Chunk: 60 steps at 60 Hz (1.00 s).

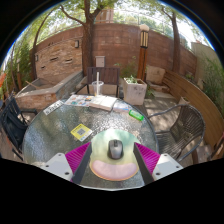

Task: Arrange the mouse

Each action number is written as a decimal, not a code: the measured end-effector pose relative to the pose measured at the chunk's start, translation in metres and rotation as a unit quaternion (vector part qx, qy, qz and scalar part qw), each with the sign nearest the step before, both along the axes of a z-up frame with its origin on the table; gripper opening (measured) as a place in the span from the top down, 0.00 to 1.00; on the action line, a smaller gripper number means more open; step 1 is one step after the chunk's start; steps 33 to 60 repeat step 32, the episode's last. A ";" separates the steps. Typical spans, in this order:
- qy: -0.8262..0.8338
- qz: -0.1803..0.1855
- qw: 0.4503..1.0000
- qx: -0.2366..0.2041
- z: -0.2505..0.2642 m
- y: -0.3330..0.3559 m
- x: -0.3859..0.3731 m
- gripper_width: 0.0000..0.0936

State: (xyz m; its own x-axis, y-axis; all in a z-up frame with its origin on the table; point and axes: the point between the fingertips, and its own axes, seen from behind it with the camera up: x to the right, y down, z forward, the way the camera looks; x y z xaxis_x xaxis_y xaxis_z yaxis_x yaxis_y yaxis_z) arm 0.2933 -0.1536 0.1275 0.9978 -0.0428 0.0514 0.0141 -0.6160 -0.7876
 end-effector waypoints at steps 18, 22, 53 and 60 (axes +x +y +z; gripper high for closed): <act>-0.023 -0.014 0.999 0.025 0.060 -0.120 -0.037 0.09; -0.017 -0.017 1.000 0.020 0.065 -0.140 -0.043 0.09; -0.020 -0.026 0.999 0.018 0.068 -0.162 -0.045 0.09; -0.020 -0.026 0.999 0.018 0.068 -0.162 -0.045 0.09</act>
